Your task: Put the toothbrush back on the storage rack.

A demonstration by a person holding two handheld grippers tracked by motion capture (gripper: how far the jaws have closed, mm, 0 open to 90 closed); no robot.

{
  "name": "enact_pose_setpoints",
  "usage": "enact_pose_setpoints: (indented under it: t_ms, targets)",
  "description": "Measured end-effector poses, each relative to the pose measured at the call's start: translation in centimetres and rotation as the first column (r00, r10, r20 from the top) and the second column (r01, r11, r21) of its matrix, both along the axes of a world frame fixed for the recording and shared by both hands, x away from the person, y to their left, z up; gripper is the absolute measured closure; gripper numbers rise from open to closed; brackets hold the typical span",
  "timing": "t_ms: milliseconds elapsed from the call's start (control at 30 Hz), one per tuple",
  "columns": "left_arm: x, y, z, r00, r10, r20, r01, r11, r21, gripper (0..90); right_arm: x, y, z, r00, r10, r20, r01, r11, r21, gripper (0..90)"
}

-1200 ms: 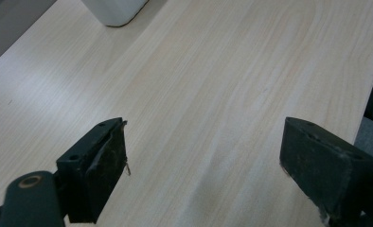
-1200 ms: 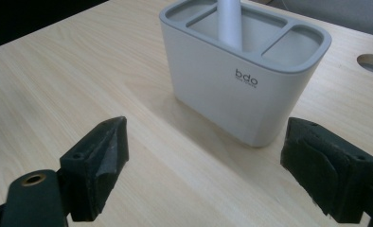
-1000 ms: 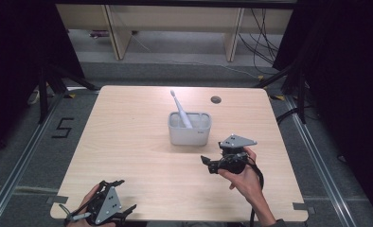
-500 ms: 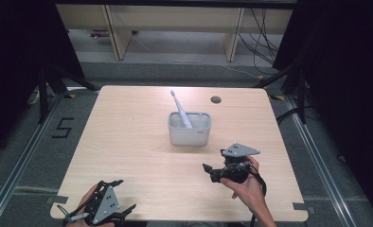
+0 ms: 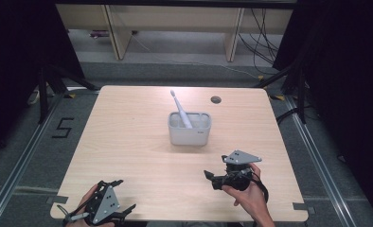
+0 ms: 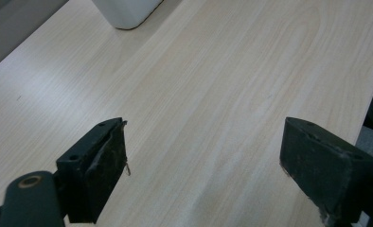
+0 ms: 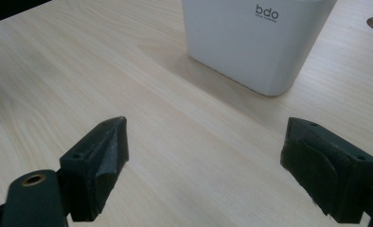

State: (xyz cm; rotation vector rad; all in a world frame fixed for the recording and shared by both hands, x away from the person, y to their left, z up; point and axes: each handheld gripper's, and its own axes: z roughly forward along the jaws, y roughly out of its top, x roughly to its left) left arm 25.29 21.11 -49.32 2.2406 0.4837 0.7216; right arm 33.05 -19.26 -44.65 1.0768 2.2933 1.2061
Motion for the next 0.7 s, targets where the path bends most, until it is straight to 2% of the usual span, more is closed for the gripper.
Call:
enact_pose_setpoints:
  t_ms: [67,100,167,333,433,567,700]
  targets:
    - [-0.1,0.0,0.0,1.0,-0.005,0.0,0.005,1.0,-0.007,15.0,-0.2,-0.1,-0.3,1.0,0.006,-0.001,-0.006,1.0,0.007,16.4]
    - [-0.1,-0.1,0.0,1.0,-0.004,0.006,0.004,0.9999,-0.012,15.0,-0.4,-0.2,-0.4,0.9998,-0.006,-0.017,0.006,1.0,0.007,16.4]
    - [-0.1,0.0,0.0,1.0,-0.007,-0.001,0.007,1.0,-0.002,15.0,-0.6,-0.3,-0.5,1.0,0.003,-0.003,-0.003,1.0,-0.005,16.4]
    - [-0.1,0.0,0.0,1.0,-0.006,0.004,0.006,1.0,-0.004,15.0,-1.1,-0.7,-0.9,0.9998,-0.003,-0.022,0.003,1.0,-0.008,16.4]
    - [-0.1,0.0,0.0,1.0,-0.005,0.007,0.005,1.0,-0.007,15.0,-1.2,-1.0,-1.1,0.9998,0.002,-0.018,-0.002,0.9999,-0.013,16.4]
    - [-0.1,0.0,0.0,1.0,-0.006,0.002,0.006,1.0,0.0,15.0,-1.7,-1.4,-1.2,0.9994,-0.019,-0.03,0.018,0.9997,-0.018,16.4]
    - [-0.1,0.0,0.0,1.0,-0.006,0.003,0.006,1.0,-0.002,15.0,-1.9,-1.9,-1.3,1.0,-0.002,-0.009,0.001,0.9997,-0.025,16.4]
